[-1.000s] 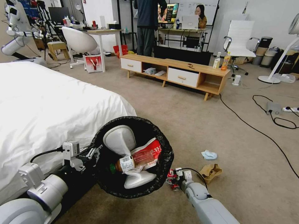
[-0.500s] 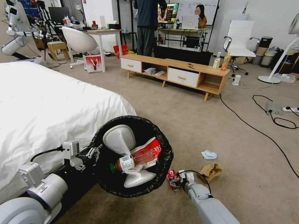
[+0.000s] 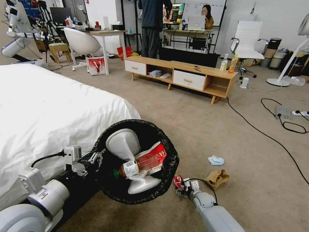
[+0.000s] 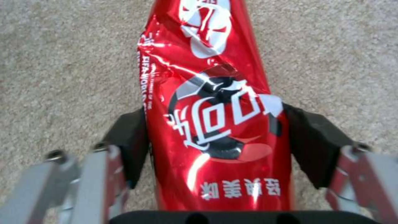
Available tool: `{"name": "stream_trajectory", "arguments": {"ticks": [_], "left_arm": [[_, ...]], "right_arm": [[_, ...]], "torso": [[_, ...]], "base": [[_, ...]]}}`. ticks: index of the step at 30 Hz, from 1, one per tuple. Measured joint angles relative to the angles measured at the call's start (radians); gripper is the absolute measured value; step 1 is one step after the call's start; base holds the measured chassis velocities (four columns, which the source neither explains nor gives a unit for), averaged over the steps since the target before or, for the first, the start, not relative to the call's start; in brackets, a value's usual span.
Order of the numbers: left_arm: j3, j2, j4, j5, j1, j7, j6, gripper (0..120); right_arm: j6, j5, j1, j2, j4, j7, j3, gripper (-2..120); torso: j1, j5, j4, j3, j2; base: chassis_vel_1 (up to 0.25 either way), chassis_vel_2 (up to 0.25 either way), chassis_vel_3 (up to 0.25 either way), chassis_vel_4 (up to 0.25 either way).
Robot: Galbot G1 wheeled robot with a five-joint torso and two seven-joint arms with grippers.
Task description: Pick up the trash bin and place the garbage on the floor into it.
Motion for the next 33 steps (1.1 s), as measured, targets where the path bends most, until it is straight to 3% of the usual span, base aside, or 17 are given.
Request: {"name": "stream_trajectory", "arguments": {"ticks": [12, 18, 22, 24, 27, 33], "left_arm": [[-0.001, -0.003, -0.001, 0.002, 0.004, 0.0, 0.0, 2], [-0.001, -0.003, -0.002, 0.005, 0.011, 0.001, 0.0, 2], [0.001, -0.003, -0.002, 0.007, 0.014, 0.001, 0.0, 2], [0.004, -0.002, -0.002, 0.008, 0.015, -0.001, 0.0, 2], [0.005, -0.002, -0.002, 0.008, 0.015, -0.004, 0.0, 2], [0.013, 0.001, -0.002, 0.006, 0.019, -0.028, 0.01, 2]], "right_arm": [[0.011, -0.006, -0.002, -0.004, 0.009, -0.018, 0.0, 41], [0.019, -0.014, -0.011, -0.011, 0.033, -0.02, 0.005, 36], [0.02, -0.012, -0.042, -0.036, 0.115, 0.0, 0.017, 36], [0.011, 0.0, -0.097, -0.09, 0.253, 0.034, 0.05, 36], [0.011, 0.003, -0.12, -0.117, 0.308, 0.042, 0.066, 36], [0.027, 0.03, -0.189, -0.239, 0.539, 0.083, 0.152, 36]], "torso": [[0.0, 0.0001, 0.0001, 0.0, 0.0], [0.0, 0.0003, 0.0002, 0.0, 0.0], [0.0, 0.0003, 0.0002, 0.0, 0.0], [0.0, 0.0003, 0.0002, 0.0, 0.0], [0.0, 0.0003, 0.0001, 0.0, 0.0], [0.0, 0.0002, -0.0001, 0.0, 0.0]], "base": [[0.0, 0.0, 0.0, 0.0], [0.0, 0.0, 0.0, 0.0], [0.0, 0.0, 0.0, 0.0], [0.0, 0.0, 0.0, 0.0], [0.0, 0.0, 0.0, 0.0], [0.0, 0.0, 0.0, 0.0]]}}
